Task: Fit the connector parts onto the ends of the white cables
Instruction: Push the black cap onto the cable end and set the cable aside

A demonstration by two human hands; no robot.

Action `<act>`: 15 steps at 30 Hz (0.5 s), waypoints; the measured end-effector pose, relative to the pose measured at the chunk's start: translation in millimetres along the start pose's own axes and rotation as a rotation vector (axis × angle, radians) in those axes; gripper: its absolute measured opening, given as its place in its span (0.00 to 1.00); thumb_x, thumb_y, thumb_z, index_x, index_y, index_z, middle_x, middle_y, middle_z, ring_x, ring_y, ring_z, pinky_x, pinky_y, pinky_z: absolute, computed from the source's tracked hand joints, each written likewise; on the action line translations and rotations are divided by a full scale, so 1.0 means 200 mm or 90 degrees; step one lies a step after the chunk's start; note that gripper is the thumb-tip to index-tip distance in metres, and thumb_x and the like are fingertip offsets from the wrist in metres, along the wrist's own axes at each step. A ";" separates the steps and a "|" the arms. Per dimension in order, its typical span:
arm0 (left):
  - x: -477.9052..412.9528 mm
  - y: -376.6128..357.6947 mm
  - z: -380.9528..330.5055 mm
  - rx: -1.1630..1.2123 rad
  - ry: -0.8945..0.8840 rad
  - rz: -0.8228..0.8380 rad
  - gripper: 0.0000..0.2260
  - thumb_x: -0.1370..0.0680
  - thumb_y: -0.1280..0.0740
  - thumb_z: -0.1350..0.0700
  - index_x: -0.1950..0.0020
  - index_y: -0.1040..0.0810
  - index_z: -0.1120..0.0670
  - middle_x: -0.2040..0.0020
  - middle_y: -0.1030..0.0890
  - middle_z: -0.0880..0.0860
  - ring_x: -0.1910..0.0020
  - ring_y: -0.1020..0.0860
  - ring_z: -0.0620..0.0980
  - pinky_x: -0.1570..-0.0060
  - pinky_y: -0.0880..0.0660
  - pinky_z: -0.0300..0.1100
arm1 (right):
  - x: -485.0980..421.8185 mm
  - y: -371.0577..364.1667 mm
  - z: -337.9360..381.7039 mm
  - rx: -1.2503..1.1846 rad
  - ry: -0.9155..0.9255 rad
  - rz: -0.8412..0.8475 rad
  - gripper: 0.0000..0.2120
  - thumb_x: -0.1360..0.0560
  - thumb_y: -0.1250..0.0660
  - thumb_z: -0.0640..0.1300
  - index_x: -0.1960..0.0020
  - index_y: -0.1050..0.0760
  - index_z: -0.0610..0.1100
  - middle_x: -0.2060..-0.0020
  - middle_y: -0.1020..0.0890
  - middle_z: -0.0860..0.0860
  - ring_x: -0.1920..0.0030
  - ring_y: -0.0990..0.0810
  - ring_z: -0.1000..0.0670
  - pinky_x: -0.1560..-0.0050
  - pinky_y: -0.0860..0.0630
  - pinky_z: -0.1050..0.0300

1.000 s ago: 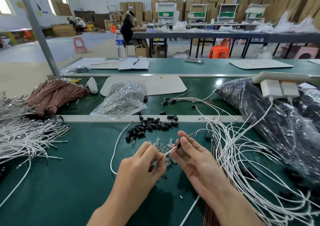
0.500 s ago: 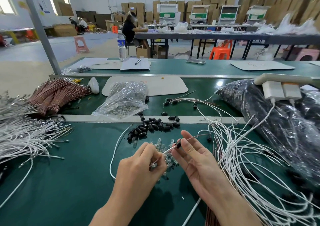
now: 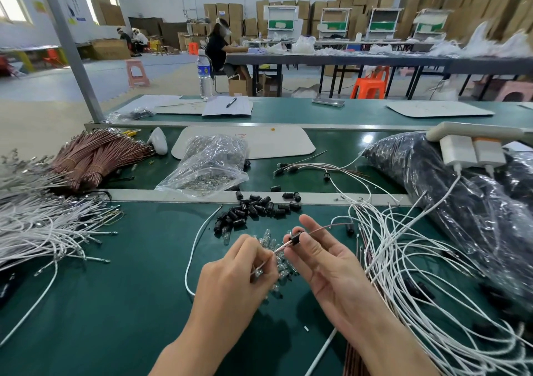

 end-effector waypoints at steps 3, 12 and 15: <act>0.01 0.00 0.01 0.048 0.032 0.001 0.11 0.22 0.31 0.50 0.60 0.31 0.47 0.65 0.31 0.39 0.71 0.31 0.43 0.73 0.32 0.34 | 0.01 0.01 0.01 -0.001 -0.013 0.010 0.21 0.30 0.31 0.31 0.37 0.23 0.36 0.52 0.16 0.42 0.55 0.15 0.46 0.55 0.16 0.54; 0.02 -0.02 0.02 0.061 0.030 0.050 0.10 0.21 0.34 0.47 0.59 0.33 0.43 0.63 0.28 0.38 0.70 0.30 0.42 0.71 0.34 0.32 | 0.00 0.01 0.01 -0.001 -0.022 0.028 0.20 0.29 0.31 0.33 0.37 0.21 0.37 0.51 0.16 0.43 0.52 0.15 0.46 0.49 0.16 0.49; 0.03 -0.03 0.02 0.078 0.041 0.078 0.09 0.21 0.38 0.42 0.59 0.34 0.41 0.62 0.26 0.39 0.69 0.27 0.44 0.70 0.33 0.31 | 0.00 0.01 0.02 0.028 0.020 0.008 0.21 0.30 0.31 0.32 0.37 0.22 0.38 0.52 0.16 0.43 0.51 0.15 0.45 0.51 0.16 0.51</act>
Point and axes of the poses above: each hand's wrist, its own x-axis away from the middle knuckle, its own y-axis out of the back of the hand, z = x × y, the point moved 2 cm from there along -x, towards the middle knuckle
